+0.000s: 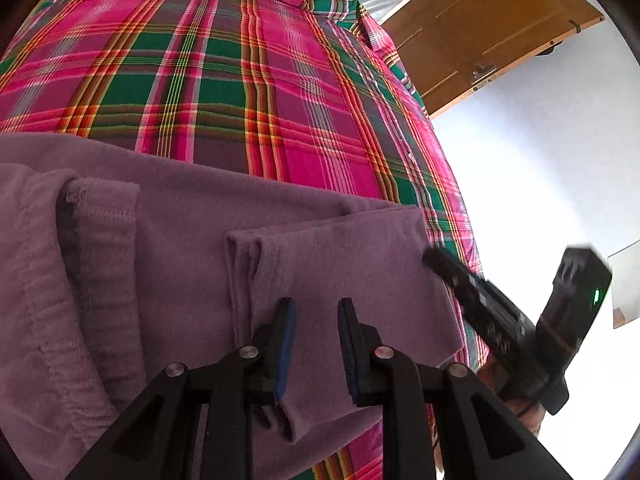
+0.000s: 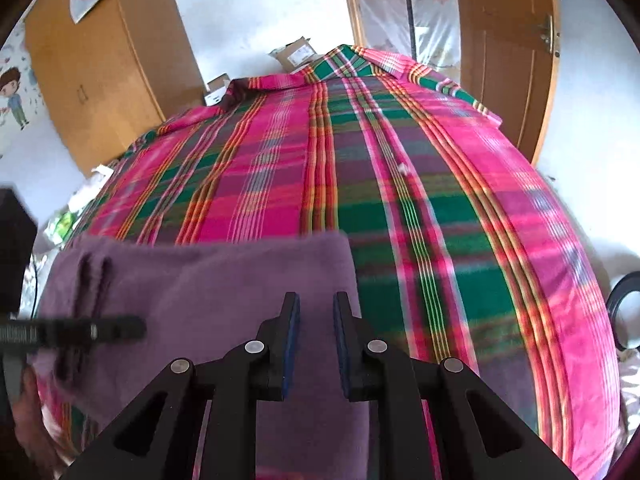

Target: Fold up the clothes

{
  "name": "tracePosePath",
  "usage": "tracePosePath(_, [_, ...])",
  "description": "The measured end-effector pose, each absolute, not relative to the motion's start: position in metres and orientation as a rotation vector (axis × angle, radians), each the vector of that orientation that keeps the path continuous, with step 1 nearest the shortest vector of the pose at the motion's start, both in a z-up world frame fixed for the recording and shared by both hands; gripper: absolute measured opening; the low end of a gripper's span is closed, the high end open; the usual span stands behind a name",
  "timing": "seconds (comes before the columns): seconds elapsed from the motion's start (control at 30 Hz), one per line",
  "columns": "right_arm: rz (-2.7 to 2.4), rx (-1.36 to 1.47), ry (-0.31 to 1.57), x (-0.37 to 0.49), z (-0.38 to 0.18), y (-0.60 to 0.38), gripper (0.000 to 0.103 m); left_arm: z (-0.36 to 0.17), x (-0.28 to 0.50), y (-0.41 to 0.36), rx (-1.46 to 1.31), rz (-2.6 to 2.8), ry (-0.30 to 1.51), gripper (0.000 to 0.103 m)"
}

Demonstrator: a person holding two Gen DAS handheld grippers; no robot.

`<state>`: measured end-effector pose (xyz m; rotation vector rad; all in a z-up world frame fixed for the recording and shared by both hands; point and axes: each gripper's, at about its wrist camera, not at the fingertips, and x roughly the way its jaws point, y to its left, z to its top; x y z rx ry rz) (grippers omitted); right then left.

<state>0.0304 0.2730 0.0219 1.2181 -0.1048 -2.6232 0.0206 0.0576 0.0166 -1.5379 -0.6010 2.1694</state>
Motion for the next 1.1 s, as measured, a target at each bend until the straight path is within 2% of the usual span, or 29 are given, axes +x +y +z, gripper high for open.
tracePosePath(0.63, [-2.751, 1.174, -0.108, 0.109, 0.011, 0.294, 0.021, 0.019, 0.049, 0.049, -1.53, 2.189, -0.602, 0.022])
tracePosePath(0.83, [-2.794, 1.123, -0.103, 0.125, 0.021, 0.288, 0.021, 0.027, 0.064, 0.051, -1.531, 2.239, -0.52, 0.022])
tracePosePath(0.97, [-2.793, 1.063, -0.104, 0.135, 0.032, 0.276, 0.021, 0.037, 0.078, 0.052, -1.522, 2.332, -0.403, 0.022])
tracePosePath(1.1, [-2.733, 1.021, -0.044, 0.134, 0.034, 0.246, 0.021, 0.038, 0.091, 0.04, -1.529, 2.308, -0.455, 0.022])
